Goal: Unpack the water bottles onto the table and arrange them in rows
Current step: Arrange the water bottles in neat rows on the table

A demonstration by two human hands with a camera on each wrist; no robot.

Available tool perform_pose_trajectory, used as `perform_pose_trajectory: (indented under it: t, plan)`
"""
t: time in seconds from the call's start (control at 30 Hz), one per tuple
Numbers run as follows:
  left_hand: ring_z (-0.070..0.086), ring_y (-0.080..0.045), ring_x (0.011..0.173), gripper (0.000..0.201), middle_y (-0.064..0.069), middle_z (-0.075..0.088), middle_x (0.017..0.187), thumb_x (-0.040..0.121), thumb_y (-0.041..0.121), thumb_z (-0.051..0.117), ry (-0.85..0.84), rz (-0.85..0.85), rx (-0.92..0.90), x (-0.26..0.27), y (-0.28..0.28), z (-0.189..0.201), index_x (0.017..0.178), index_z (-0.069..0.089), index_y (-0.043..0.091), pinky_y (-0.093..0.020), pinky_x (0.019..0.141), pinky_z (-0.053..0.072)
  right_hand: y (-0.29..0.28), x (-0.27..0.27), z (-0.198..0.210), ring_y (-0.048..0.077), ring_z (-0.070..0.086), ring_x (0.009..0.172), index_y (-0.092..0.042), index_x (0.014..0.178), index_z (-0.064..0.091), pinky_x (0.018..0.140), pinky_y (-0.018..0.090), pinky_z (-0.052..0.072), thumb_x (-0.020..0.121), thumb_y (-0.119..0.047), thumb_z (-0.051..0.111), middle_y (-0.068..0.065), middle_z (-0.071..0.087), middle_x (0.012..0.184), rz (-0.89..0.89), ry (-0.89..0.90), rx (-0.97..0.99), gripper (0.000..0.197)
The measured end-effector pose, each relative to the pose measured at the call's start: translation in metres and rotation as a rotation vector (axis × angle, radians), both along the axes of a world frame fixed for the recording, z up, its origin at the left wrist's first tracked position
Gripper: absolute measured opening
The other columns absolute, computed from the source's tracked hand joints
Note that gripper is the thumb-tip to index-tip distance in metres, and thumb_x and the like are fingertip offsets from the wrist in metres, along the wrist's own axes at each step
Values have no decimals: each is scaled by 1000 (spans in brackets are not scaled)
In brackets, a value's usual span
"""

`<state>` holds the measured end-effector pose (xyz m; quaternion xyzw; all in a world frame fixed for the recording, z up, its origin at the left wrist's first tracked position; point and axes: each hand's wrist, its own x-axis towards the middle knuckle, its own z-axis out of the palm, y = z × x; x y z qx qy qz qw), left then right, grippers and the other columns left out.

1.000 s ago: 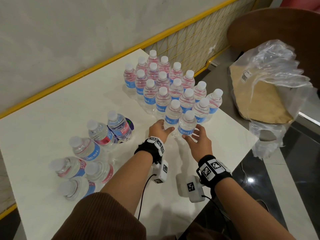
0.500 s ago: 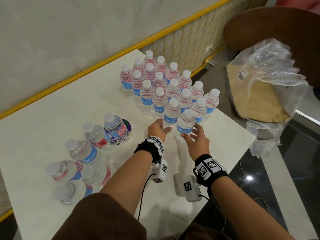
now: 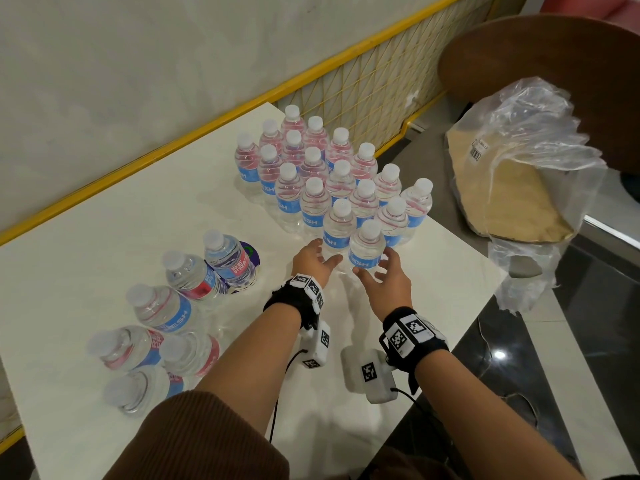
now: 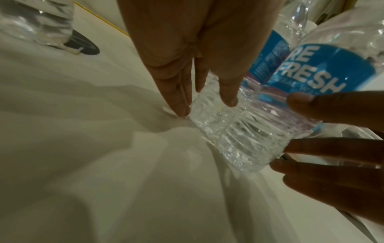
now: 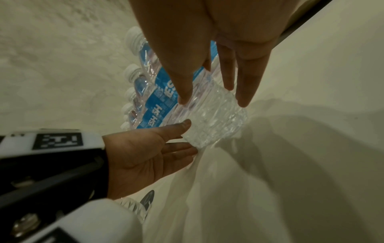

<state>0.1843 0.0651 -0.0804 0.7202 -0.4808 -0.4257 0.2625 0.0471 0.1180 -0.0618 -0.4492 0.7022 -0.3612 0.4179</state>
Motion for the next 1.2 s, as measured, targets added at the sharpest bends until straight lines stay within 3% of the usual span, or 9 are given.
perform_pose_trajectory:
  t: [0.33, 0.43, 0.53, 0.6, 0.7, 0.8, 0.93, 1.1, 1.2]
  plan:
    - [59, -27, 112, 40, -12, 65, 118, 87, 21, 63, -221, -160, -2, 18, 8, 34, 124, 56, 7, -29, 94, 43, 10, 4, 1, 26, 57, 103, -10, 121, 46, 85, 30, 44, 81, -32, 71, 11, 61, 112, 82, 125, 264, 52]
    - [63, -27, 102, 29, -11, 69, 106, 86, 19, 63, -257, -186, -89, 34, 10, 65, 113, 62, 9, -29, 90, 47, 23, 29, 7, 19, 55, 86, -12, 105, 56, 73, 24, 38, 83, -27, 69, 6, 63, 97, 350, 194, 295, 29]
    - [63, -24, 97, 23, -8, 69, 101, 85, 19, 64, -267, -151, -194, 55, 16, 99, 107, 65, 12, -26, 87, 47, 38, 70, 14, 19, 56, 86, -15, 100, 57, 72, 22, 37, 82, -20, 69, 3, 62, 93, 682, 205, 212, 22]
    - [60, -24, 103, 23, -7, 66, 109, 85, 19, 65, -313, -117, -268, 73, 22, 117, 106, 66, 13, -25, 88, 43, 51, 100, 16, 23, 59, 95, -11, 109, 56, 76, 25, 42, 82, -21, 69, 6, 62, 105, 873, 241, 166, 32]
    - [44, -27, 123, 26, -7, 52, 128, 86, 20, 62, -530, -78, -287, 102, 31, 132, 112, 64, 19, -35, 99, 41, 70, 142, 9, 27, 50, 118, -11, 133, 45, 98, 35, 43, 81, -22, 70, 10, 49, 130, 1038, 272, 131, 59]
    - [37, -28, 128, 39, -7, 43, 134, 86, 19, 59, -676, -88, -116, 126, 38, 136, 124, 56, 23, -40, 97, 43, 84, 171, 6, 27, 39, 128, -14, 140, 35, 107, 42, 36, 72, -33, 76, 9, 38, 140, 1087, 261, 63, 82]
    - [48, -30, 125, 48, -10, 49, 137, 87, 18, 57, -674, -214, 53, 141, 40, 129, 134, 48, 23, -40, 104, 41, 88, 187, 4, 24, 44, 124, -24, 136, 40, 104, 39, 40, 73, -42, 74, 4, 46, 134, 1002, 216, -8, 74]
    - [55, -29, 117, 31, -9, 60, 128, 90, 12, 53, -713, -205, 25, 139, 29, 137, 119, 63, 18, -32, 96, 43, 84, 179, 4, 25, 54, 114, -21, 131, 46, 97, 39, 45, 83, -33, 67, 6, 56, 125, 928, 143, -5, 54]
    - [59, -29, 112, 25, -9, 64, 122, 89, 15, 60, -709, -226, 52, 133, 16, 145, 112, 68, 14, -29, 93, 46, 78, 165, 4, 27, 54, 113, -21, 134, 40, 96, 39, 45, 84, -28, 67, 7, 57, 123, 850, 132, -50, 58]
